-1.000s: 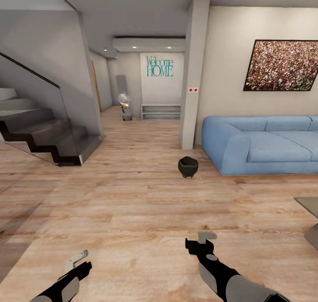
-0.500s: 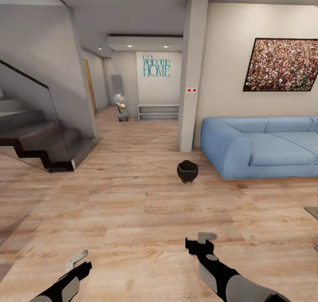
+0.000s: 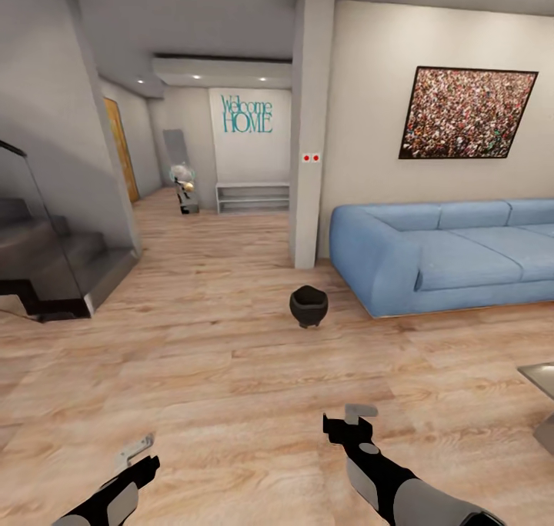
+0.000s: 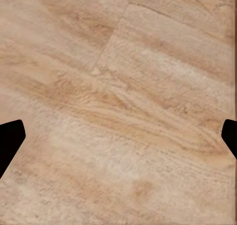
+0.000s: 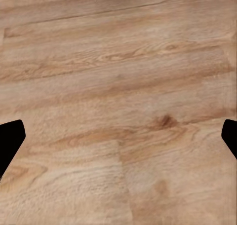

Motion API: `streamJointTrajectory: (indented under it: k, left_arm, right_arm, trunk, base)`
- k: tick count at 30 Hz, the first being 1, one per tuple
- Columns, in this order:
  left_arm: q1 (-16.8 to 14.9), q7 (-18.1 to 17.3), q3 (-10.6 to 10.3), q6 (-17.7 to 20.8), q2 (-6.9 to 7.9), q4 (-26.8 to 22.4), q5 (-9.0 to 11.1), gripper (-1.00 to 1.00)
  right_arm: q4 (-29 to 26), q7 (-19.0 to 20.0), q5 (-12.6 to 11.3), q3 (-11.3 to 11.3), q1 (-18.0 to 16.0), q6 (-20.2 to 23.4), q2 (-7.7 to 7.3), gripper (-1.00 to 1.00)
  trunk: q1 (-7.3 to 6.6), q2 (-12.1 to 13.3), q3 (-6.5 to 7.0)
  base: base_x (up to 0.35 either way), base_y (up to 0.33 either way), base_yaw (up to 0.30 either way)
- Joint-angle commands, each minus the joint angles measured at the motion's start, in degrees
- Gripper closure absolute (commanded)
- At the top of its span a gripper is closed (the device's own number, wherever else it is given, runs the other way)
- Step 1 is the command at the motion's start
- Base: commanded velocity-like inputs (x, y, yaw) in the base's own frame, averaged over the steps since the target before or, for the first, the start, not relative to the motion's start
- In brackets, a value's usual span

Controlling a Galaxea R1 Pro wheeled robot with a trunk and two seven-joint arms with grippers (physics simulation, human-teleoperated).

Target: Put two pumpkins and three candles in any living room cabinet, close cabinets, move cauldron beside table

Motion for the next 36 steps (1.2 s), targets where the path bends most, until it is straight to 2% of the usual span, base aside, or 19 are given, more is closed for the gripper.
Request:
streamJointTrajectory:
  k: [1, 12, 30, 36]
  left_arm:
    - [-0.02, 0.22, -0.41, -0.13, 0.01, -0.01, 0.35, -1.00]
    - [-0.02, 0.22, -0.41, -0.13, 0.00, 0.03, 0.33, -1.00]
    - [-0.02, 0.22, -0.41, -0.13, -0.04, 0.34, 0.29, -1.00]
    - [-0.02, 0.24, -0.41, -0.13, -0.04, 0.34, 0.29, -1.00]
  right_arm:
    - [0.02, -0.25, -0.48, 0.49, -0.05, -0.19, 0.00, -1.00]
    - [0.00, -0.25, -0.57, 0.41, -0.05, -0.19, 0.00, -1.00]
    - [0.01, -0.25, -0.57, 0.40, -0.05, -0.19, 0.00, -1.00]
    - [0.00, -0.34, -0.57, 0.40, -0.05, -0.11, -0.03, -1.00]
  trunk:
    - [0.03, -0.02, -0.06]
    - [0.03, -0.02, -0.06]
    - [0.03, -0.02, -0.06]
    - [0.03, -0.02, -0.06]
  base:
    - [0.341, 0.000, -0.010]
    - [0.340, 0.000, -0.031]
    - [0.340, 0.000, -0.255]
    - [0.340, 0.000, -0.125]
